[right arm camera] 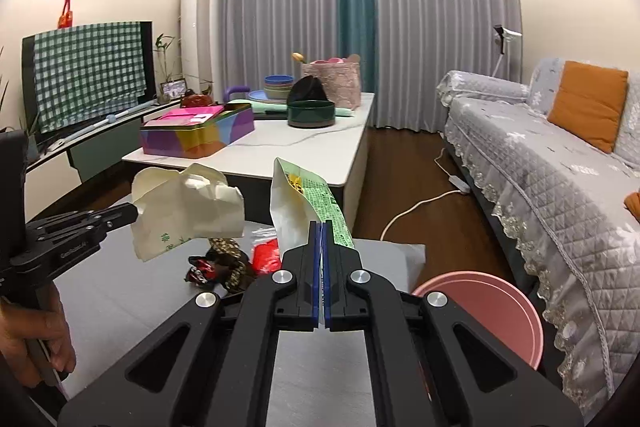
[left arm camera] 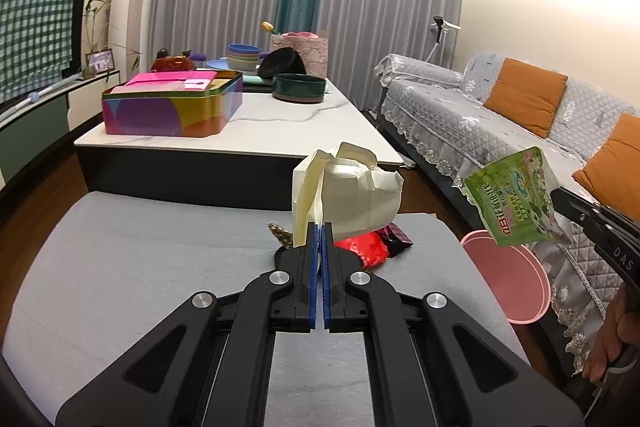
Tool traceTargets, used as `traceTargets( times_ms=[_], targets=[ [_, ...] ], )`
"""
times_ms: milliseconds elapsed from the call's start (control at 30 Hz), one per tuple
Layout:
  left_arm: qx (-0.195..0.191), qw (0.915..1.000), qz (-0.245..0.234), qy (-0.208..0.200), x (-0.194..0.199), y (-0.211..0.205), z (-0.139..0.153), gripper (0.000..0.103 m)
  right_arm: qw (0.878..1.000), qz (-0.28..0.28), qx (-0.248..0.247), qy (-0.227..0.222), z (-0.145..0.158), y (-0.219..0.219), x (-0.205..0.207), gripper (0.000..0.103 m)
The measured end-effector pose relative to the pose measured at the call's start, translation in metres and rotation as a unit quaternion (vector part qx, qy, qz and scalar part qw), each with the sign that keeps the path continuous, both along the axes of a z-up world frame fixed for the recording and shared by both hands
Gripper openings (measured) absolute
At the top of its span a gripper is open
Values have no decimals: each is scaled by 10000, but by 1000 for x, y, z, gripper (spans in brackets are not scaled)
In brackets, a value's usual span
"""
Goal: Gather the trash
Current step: 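Lift the green wrapper with the right tool over the pink bin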
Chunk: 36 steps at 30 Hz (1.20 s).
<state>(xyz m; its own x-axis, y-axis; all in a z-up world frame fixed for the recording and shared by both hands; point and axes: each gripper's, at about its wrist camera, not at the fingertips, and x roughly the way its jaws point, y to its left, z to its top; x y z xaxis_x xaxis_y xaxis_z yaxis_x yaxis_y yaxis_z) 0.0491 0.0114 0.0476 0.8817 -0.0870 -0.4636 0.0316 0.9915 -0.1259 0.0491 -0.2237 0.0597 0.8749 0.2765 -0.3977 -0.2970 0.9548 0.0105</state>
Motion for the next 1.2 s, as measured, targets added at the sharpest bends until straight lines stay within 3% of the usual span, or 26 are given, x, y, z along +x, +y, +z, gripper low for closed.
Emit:
traceTargets(
  times_ms=[1200],
  targets=[
    [38,9972,-740,27,22,-79,-4,2,9929,-1146,297,-102,4,-114,7,1]
  ],
)
